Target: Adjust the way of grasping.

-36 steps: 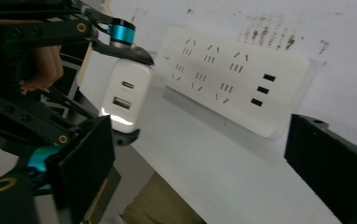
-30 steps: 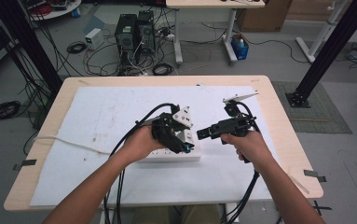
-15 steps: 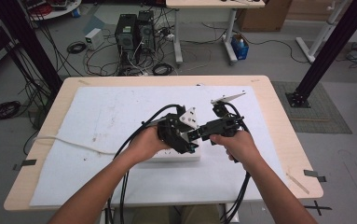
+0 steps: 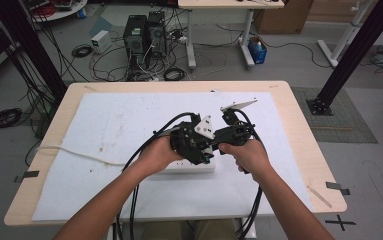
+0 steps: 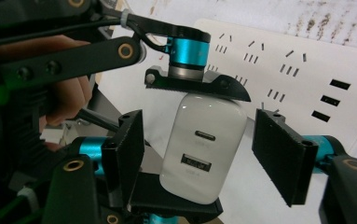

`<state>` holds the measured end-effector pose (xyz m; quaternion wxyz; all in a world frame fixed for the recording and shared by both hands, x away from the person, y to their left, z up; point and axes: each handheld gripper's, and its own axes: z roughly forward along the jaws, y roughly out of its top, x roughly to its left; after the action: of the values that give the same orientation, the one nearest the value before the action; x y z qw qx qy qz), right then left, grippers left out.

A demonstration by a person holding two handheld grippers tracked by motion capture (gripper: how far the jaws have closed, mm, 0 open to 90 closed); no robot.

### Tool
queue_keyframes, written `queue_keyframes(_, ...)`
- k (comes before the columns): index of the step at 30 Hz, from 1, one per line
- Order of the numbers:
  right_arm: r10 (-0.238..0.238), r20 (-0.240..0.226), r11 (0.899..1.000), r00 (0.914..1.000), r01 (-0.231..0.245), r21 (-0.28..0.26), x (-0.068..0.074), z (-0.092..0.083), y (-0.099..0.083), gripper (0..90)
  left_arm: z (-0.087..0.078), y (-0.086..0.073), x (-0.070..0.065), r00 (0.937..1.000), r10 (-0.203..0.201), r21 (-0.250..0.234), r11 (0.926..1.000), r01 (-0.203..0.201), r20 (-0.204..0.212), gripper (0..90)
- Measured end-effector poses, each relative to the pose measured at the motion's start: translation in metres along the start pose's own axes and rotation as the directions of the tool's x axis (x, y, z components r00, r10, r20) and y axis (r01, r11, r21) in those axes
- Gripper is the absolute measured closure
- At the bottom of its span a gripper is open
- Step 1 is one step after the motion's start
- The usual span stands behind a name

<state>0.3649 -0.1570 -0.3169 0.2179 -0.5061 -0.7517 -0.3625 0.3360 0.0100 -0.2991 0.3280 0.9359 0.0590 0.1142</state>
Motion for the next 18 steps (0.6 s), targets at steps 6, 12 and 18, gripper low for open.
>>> queue_keyframes(6,0.037,0.003,0.999,0.9993,-0.037,-0.003,-0.0022,0.0025,0.0002,47.7,0.0020,0.0023,-0.0022,0.9997,0.015,0.003,0.9999,-0.015,-0.020,41.9)
queue_keyframes(12,0.062,0.007,0.998,0.9980,-0.062,-0.003,-0.0044,0.0038,-0.0007,53.3,0.0034,0.0032,-0.0041,0.9985,0.031,0.015,0.9994,-0.030,-0.045,41.9)
queue_keyframes(18,0.078,-0.012,0.997,0.9969,-0.078,-0.021,-0.0060,0.0020,-0.0011,62.1,0.0025,0.0032,-0.0043,0.9966,0.042,0.013,0.9991,-0.041,-0.071,42.4)
